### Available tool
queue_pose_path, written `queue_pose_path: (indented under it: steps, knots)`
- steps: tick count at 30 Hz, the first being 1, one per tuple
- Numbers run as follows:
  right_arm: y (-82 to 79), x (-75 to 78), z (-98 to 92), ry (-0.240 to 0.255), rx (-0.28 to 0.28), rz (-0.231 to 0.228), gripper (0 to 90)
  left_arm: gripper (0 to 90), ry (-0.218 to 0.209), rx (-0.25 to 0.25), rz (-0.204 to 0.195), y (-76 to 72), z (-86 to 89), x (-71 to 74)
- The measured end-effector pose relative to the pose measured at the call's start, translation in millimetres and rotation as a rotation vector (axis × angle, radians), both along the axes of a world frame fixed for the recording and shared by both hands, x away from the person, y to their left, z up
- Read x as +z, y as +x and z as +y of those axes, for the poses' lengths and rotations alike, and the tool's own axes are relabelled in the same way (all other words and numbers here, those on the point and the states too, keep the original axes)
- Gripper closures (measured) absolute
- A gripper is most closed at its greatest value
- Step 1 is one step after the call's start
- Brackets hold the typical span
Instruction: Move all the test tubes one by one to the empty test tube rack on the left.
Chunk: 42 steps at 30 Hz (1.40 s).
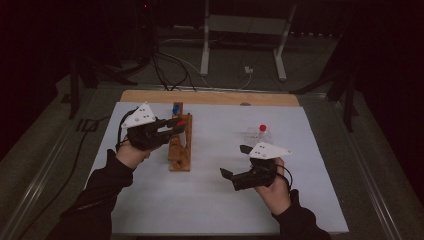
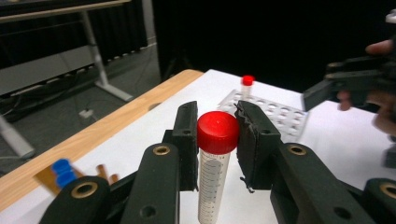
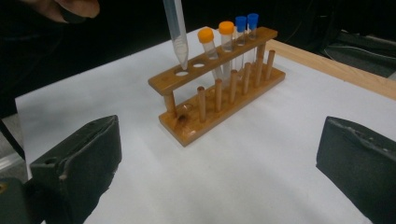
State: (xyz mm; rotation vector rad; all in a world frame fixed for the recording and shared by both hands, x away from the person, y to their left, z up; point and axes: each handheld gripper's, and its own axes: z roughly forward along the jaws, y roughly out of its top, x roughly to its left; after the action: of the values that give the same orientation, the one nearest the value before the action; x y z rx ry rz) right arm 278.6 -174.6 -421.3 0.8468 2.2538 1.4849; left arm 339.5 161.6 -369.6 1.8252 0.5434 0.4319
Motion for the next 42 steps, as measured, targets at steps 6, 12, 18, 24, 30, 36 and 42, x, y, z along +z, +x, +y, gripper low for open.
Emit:
queue_pose_path:
  steps: [6,12,18,24,30,36,42]
  knots:
    - [-0.2,0.4,0.1,0.003,0.005,0.000,0.0,71.9,0.008,0.051,-0.003,7.8,10.3,-3.1]
    - [-0.3,0.3,0.3,0.000,0.009,0.003,0.0,71.9,0.004,0.093,0.002,16.5,17.1,-7.6]
    - [-1.0,0.7,0.4,-0.001,0.012,0.004,0.0,71.9,0.010,0.113,0.012,22.3,17.1,-15.6]
    - [-1.4,1.6,-0.8,0.004,0.011,0.004,0.0,71.9,0.030,0.123,0.026,24.8,14.7,-30.4]
    - [-1.5,1.9,-1.4,0.011,0.012,0.007,0.0,71.9,0.040,0.134,0.048,27.4,15.3,-43.4]
    - [-1.4,1.8,-1.2,0.015,0.016,0.011,0.0,71.8,0.061,0.136,0.060,28.5,12.8,-51.7]
    - [-0.9,2.7,-2.7,0.025,0.017,0.016,0.0,71.8,0.081,0.139,0.072,29.7,11.2,-59.4]
